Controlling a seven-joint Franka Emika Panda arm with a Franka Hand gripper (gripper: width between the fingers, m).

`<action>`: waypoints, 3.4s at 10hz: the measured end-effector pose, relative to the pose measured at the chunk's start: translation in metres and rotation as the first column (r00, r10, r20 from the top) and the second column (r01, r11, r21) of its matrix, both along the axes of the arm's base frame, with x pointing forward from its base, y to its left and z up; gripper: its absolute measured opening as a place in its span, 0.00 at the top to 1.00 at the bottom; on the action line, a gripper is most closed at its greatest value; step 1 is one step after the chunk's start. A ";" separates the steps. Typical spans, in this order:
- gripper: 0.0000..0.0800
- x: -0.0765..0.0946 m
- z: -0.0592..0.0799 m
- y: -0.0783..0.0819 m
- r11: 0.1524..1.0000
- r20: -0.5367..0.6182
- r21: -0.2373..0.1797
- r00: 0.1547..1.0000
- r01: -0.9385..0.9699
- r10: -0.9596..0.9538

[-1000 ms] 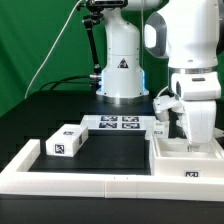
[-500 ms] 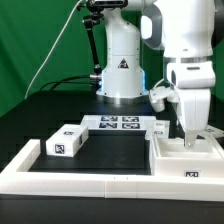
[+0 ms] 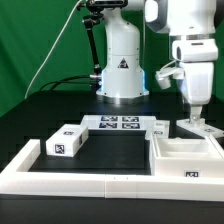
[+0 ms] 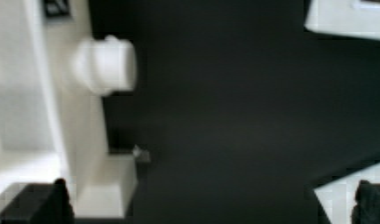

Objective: Assemble cabinet

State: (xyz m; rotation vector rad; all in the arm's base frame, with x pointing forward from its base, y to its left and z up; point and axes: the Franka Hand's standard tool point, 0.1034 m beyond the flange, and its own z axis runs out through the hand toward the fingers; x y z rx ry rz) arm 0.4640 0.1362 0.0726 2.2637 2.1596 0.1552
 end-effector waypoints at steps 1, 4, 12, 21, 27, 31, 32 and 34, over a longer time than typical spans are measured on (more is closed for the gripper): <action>0.00 -0.013 -0.004 0.007 1.000 -0.014 0.001 1.000 -0.004 0.004; 0.00 -0.026 -0.013 0.015 0.999 -0.029 0.009 0.999 0.033 -0.032; 0.00 -0.048 -0.022 0.024 0.970 -0.043 -0.018 0.969 -0.244 0.243; 0.00 -0.072 -0.036 0.030 0.920 -0.011 0.012 0.920 -0.393 0.393; 0.00 -0.088 -0.042 0.035 0.915 -0.020 0.026 0.914 -0.404 0.404; 0.00 -0.106 -0.055 0.054 0.914 -0.013 0.069 0.916 -0.399 0.401; 0.00 -0.106 -0.057 0.054 0.915 -0.017 0.071 0.917 -0.396 0.398; 0.31 -0.105 -0.057 0.051 0.919 -0.017 0.070 0.920 -0.389 0.391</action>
Offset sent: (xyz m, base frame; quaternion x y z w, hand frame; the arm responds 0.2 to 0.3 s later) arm 0.0000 0.0000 0.0000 0.0000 0.0000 0.0000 1.0000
